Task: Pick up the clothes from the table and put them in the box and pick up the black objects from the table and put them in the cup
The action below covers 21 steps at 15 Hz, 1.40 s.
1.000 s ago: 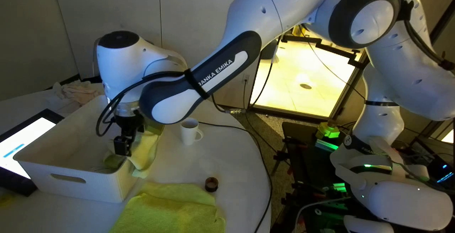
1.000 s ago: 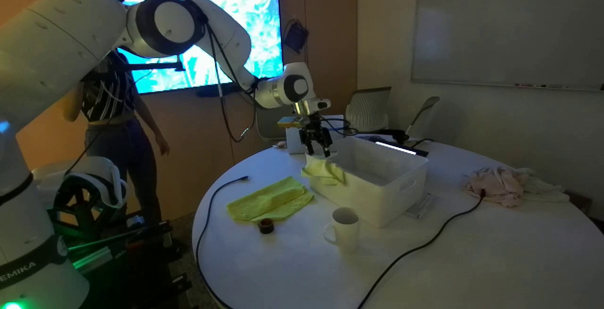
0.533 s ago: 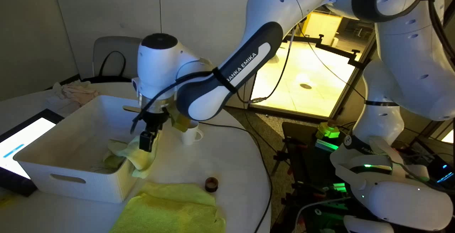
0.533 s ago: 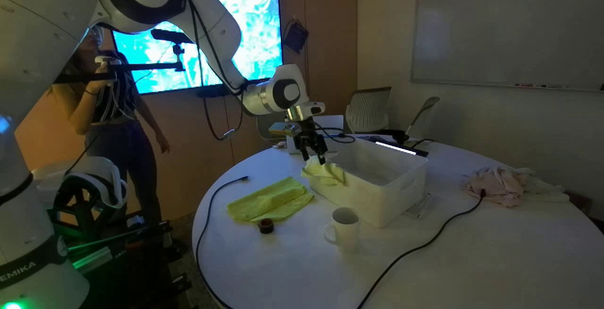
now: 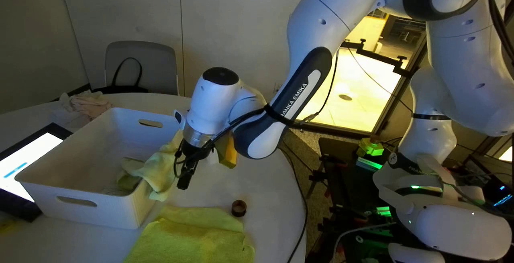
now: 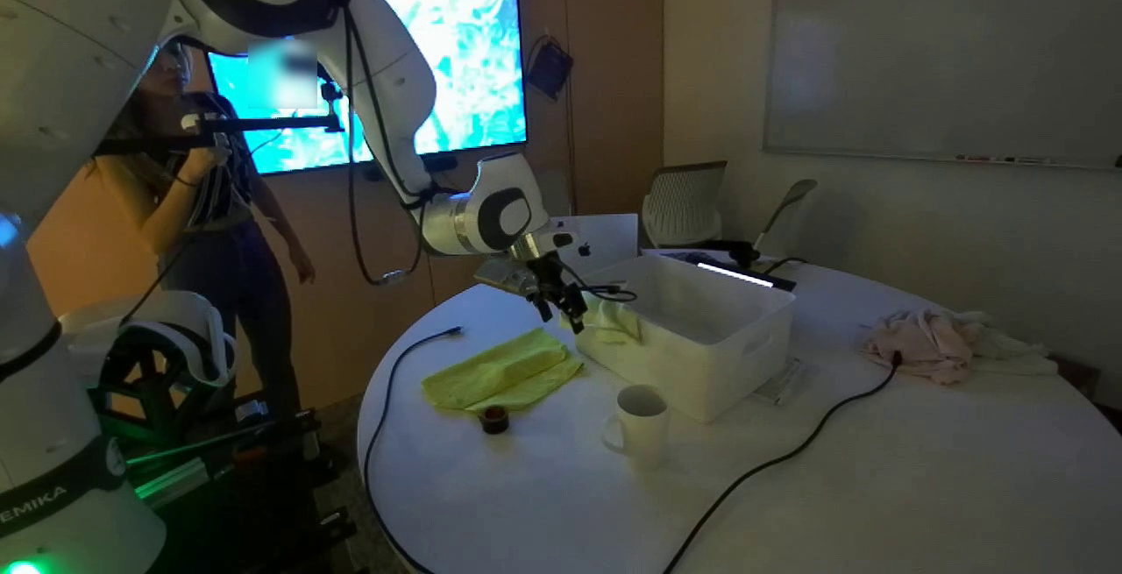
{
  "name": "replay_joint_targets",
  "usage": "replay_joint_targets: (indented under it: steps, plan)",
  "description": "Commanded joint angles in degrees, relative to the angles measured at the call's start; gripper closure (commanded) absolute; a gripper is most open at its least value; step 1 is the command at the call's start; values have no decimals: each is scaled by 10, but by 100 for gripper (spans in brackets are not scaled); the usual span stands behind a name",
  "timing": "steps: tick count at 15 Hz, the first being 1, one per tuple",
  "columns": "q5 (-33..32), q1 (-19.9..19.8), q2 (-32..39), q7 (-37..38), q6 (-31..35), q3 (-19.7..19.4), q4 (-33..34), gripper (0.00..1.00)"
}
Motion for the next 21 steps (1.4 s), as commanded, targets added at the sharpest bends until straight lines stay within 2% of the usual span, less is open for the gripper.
replay_joint_targets:
  steps: [1,4,8,12,15,18,21]
  plan:
    - [4,16,-10,-37,75,-14,-35,0]
    - [9,27,3,-63,111,-18,-37,0]
    - [14,56,21,-77,122,-34,-28,0]
    - [36,103,32,-57,147,-77,-23,0]
    - [65,161,38,-36,174,-137,-27,0]
    - [99,203,44,-31,182,-172,-30,0]
    - [132,224,59,-30,181,-182,-18,0]
